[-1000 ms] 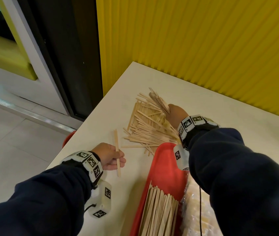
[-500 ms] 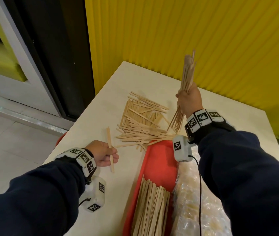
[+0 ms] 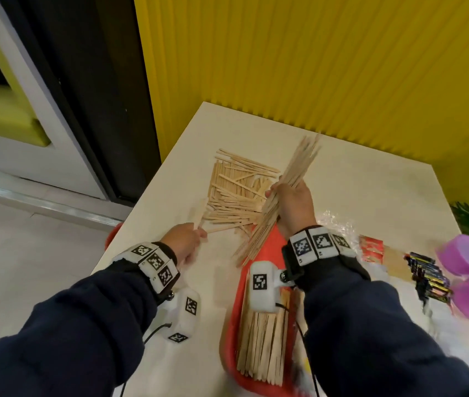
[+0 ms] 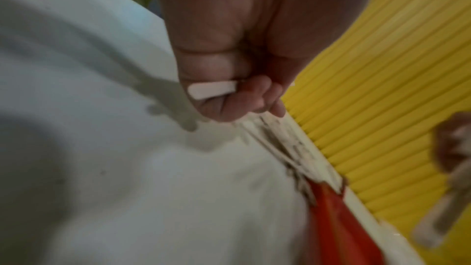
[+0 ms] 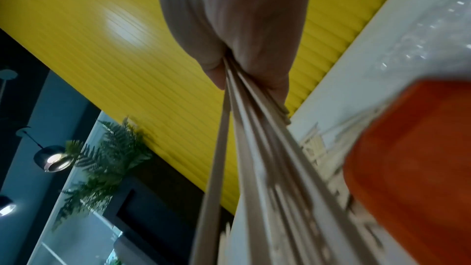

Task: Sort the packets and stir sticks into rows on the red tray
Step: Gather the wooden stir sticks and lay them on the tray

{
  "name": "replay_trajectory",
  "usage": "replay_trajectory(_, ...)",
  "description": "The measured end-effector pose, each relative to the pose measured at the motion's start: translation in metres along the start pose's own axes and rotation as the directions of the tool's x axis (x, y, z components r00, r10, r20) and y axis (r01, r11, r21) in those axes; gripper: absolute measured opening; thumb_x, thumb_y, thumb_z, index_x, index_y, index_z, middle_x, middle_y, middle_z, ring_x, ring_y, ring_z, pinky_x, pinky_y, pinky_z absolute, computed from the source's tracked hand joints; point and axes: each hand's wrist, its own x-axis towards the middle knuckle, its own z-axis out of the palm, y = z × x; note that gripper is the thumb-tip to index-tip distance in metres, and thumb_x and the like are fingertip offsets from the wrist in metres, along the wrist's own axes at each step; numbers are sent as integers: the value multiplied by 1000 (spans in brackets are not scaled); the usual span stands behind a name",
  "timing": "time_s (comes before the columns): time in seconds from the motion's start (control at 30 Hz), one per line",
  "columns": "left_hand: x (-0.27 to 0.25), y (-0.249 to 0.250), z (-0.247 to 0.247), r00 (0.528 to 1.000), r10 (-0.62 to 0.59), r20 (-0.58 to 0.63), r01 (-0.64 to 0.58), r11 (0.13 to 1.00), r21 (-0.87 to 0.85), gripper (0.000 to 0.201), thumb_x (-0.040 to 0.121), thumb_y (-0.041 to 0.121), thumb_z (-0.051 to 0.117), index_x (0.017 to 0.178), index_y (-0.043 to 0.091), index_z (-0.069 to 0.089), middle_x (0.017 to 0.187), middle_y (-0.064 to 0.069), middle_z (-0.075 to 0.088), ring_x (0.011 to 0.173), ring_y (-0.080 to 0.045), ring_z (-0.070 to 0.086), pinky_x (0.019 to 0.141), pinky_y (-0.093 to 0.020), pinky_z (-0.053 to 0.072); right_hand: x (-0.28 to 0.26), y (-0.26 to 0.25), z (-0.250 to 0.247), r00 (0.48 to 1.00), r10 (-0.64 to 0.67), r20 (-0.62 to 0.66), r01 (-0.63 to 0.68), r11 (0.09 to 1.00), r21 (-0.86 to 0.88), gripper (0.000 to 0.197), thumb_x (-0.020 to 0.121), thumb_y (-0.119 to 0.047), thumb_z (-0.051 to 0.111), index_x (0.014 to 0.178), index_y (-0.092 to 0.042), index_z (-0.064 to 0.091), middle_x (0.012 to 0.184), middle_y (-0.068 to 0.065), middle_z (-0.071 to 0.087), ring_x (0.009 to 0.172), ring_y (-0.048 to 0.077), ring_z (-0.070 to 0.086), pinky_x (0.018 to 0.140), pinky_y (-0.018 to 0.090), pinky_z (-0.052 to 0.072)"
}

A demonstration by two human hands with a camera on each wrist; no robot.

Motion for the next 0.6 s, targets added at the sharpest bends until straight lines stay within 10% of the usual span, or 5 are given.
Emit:
replay_trajectory(0.2, -35, 12, 1, 950, 138, 279, -171, 980, 99, 27, 90, 43, 54, 101, 19, 51, 75, 3, 38, 57, -9, 30, 49, -20, 26, -38, 24, 32, 993, 94, 69, -87, 992, -95, 10, 79, -2, 43, 78, -10, 49, 75, 10, 54, 76, 28, 55, 76, 47, 51)
replay_trajectory(0.43, -49, 2, 10, 903, 251, 347, -360, 884, 297, 32, 81, 12, 65, 109, 18, 50, 103, -10, 65, 93, -24, 64, 89, -39, 50, -64, 22, 49, 988, 134, 73, -136, 990, 29, 14, 80, 3, 39, 76, -9, 47, 63, 10, 47, 52, 22, 47, 55, 32, 43)
replay_trajectory(0.6, -52, -2, 13, 874, 296, 386, -444, 810, 384, 23, 87, 15, 55, 109, 17, 46, 86, 6, 55, 80, -10, 52, 69, -23, 42, -70, 27, 49, 990, 135, 27, -137, 987, 84, 19, 85, 2, 38, 75, -11, 47, 62, 5, 47, 60, 20, 47, 59, 31, 42)
